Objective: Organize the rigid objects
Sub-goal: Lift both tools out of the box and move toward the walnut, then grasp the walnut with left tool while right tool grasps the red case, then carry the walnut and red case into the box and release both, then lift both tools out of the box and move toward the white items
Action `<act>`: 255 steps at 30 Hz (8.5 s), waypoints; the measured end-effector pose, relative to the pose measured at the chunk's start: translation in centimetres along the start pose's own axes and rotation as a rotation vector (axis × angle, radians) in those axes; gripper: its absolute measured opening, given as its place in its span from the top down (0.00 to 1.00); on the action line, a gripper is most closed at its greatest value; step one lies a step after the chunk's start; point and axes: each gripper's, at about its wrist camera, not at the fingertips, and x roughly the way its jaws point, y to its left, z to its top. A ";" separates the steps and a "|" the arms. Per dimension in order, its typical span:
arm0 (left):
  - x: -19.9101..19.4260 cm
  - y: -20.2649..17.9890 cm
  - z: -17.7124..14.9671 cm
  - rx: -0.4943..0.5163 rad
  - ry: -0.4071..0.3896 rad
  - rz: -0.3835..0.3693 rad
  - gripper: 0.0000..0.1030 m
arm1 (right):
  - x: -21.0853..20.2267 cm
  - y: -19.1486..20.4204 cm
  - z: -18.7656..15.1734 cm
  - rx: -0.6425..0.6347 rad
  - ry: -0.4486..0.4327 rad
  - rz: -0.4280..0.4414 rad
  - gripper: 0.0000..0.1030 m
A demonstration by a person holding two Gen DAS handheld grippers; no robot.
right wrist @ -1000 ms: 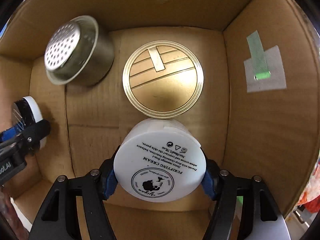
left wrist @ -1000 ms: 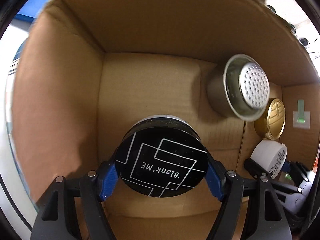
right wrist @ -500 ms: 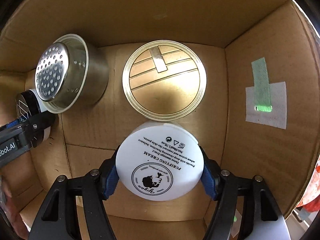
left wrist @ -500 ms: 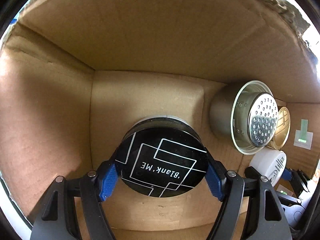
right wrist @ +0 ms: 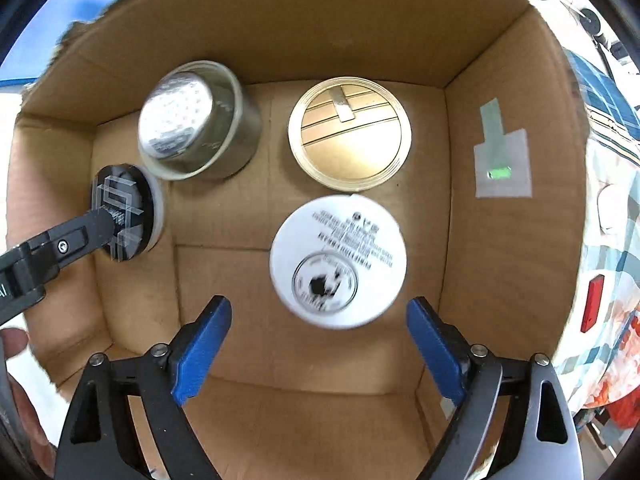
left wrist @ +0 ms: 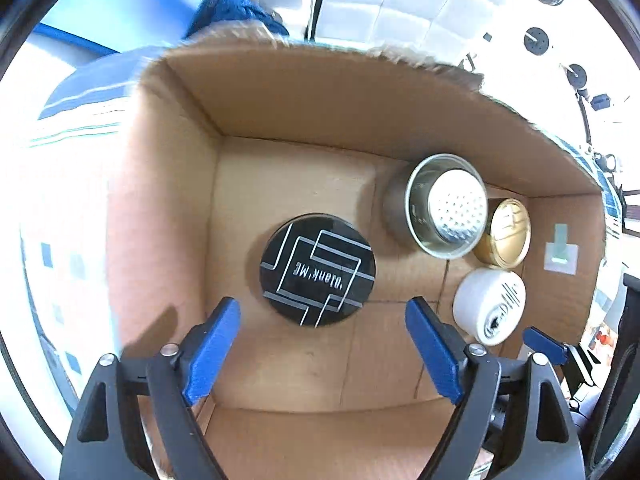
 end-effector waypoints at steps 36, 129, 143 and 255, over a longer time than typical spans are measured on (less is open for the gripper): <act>-17.9 -4.8 -16.3 0.064 -0.377 0.008 0.00 | -19.6 0.3 -18.6 -0.090 -0.339 0.041 0.00; 6.2 -37.8 -15.2 0.317 -0.041 -0.025 0.62 | -2.4 -32.2 -18.0 0.308 -0.105 0.025 0.65; -8.2 -32.4 -15.8 0.329 -0.292 -0.108 0.62 | -15.5 -26.8 -20.3 0.211 -0.312 0.069 0.65; -12.5 -25.1 -15.7 0.294 -0.288 0.001 0.00 | -17.3 -19.6 -20.1 0.192 -0.327 0.025 0.00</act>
